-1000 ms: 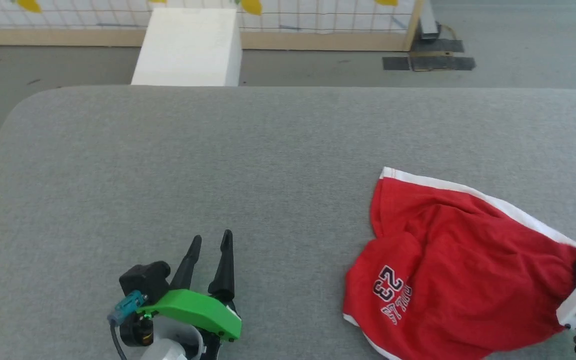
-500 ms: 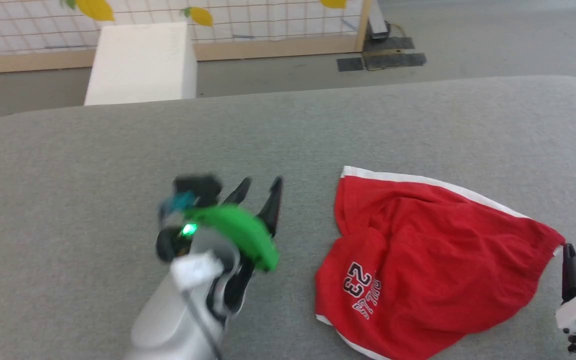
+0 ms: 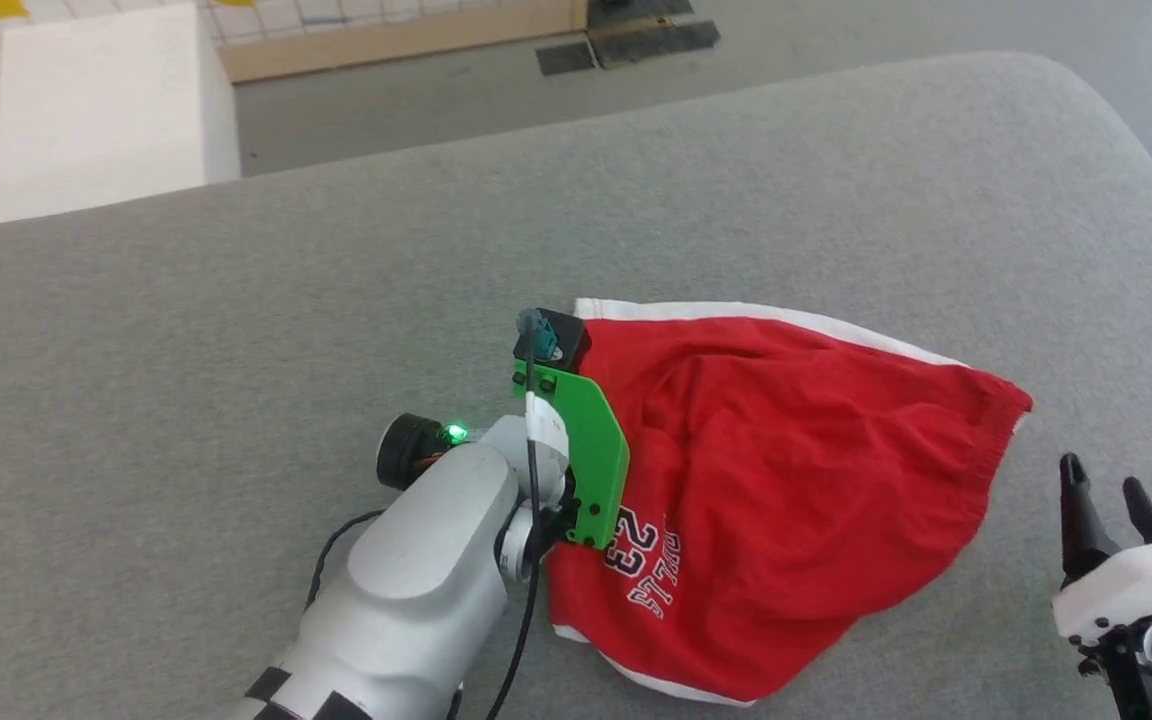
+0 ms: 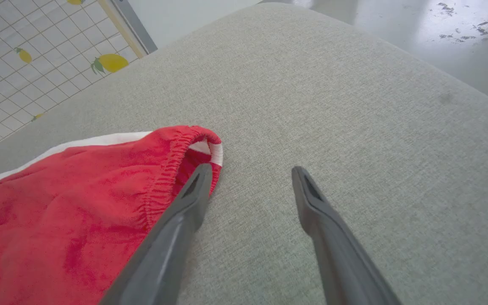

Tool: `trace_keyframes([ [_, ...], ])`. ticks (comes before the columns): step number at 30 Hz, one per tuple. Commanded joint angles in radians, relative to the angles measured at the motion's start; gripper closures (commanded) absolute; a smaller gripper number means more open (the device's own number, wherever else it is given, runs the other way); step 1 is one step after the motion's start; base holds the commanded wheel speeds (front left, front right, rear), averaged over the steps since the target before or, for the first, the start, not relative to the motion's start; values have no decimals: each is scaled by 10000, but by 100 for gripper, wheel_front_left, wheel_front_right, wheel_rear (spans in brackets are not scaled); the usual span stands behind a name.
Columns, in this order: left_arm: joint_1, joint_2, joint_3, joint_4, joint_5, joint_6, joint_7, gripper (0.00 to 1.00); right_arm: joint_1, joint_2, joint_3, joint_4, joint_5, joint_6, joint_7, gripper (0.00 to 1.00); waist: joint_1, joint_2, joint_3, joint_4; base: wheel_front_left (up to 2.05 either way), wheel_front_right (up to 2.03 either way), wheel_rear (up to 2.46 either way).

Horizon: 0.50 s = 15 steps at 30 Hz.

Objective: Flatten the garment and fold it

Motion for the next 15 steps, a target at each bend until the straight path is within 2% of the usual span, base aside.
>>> trace_keyframes([
  [1, -80, 4, -23, 102, -123, -39, -103, 0, -140, 2, 32, 49, 48, -13, -119, 0, 0, -1, 448, -397, 0, 0, 0],
  [5, 10, 2, -184, 184, -439, -218, -382, 0, -205, 2, 30, 140, -16, -13, -228, 0, 0, -1, 527, -364, 0, 0, 0],
  [6, 14, 2, -239, 172, -556, -272, -452, 13, -235, 2, 37, 154, -31, -13, -239, 0, 0, -1, 525, -323, 0, 0, 0],
  [7, 13, 1, -282, 145, -649, -323, -542, 80, -256, 2, 47, 158, -44, -13, -246, 0, 0, -1, 522, -285, 0, 0, 0],
  [8, 44, 1, -304, 97, -850, -385, -632, 100, -283, 2, 75, 164, -62, -13, -247, 0, 0, -1, 508, -246, 0, 0, 0],
  [11, 61, 1, -247, -109, -1355, -435, -1038, 100, -313, 2, 85, 149, -106, -13, -254, 0, 0, -1, 435, -48, 0, 0, 0],
  [15, 16, 0, 431, -477, -2077, -346, -2011, 100, -244, 3, 78, 94, -240, -13, -227, 0, 0, -1, 230, 372, 0, 0, 0],
])
